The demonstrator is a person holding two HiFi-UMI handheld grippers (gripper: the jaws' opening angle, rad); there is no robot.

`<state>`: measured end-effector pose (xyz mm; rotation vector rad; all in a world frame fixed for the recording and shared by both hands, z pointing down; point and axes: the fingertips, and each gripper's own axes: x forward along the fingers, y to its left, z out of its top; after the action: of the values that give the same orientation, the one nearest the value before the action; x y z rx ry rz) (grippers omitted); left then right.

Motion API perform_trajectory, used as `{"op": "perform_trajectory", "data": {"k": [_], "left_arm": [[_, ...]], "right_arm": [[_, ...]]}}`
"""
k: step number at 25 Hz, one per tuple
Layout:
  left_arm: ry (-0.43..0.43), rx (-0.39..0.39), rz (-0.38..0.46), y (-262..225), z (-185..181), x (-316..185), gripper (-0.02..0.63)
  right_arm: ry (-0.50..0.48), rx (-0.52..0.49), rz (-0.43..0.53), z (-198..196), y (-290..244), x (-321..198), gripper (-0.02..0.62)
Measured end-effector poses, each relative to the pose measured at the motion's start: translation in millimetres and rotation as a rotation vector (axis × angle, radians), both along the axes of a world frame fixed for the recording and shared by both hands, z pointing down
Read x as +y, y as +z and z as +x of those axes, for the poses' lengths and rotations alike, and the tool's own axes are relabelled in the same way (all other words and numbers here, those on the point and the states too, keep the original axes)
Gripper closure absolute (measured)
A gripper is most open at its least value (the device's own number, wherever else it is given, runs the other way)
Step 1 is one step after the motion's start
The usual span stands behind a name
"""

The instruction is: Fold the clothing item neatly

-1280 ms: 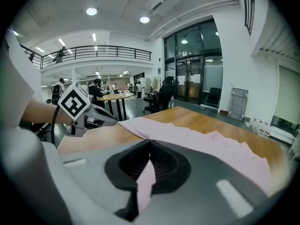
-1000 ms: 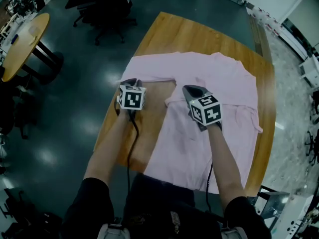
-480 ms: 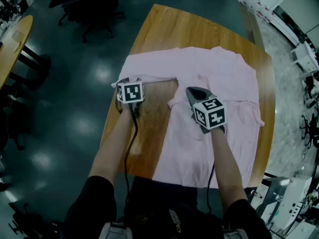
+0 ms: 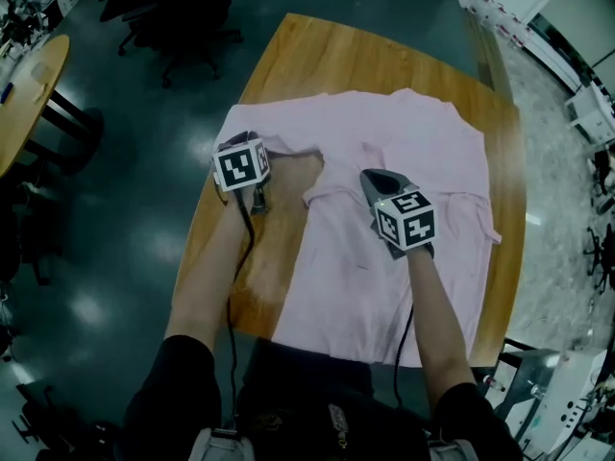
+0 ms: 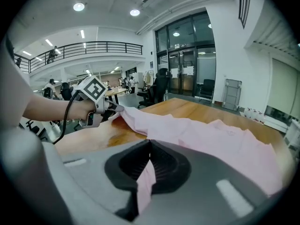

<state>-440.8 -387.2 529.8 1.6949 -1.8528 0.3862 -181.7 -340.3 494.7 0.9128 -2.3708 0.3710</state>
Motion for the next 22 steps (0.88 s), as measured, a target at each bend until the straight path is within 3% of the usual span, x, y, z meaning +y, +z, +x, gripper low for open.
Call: {"op": "perform_trajectory", "data": {"k": [4,14,19,22], "left_arm": [[0.042,-0.056,0.125,-54,40,-12,0.569],[0.230,-0.200,0.313,-138,174,-41,0.569],[0.387,-0.264,0.359,-150,264,-52,0.569],[0.498,-0.290,0.333,-134,322,-52,0.569]], "right_arm": [[0.010,-0.020,0.003,27,-4,0,0.592],[0.100,-0.076,0.030,118,-20,-3,0.592],[0.160,-0.090,0.027,167,-17,2,0.592],[0.198,-0.091,0.023,197,-16,2,0.592]]}}
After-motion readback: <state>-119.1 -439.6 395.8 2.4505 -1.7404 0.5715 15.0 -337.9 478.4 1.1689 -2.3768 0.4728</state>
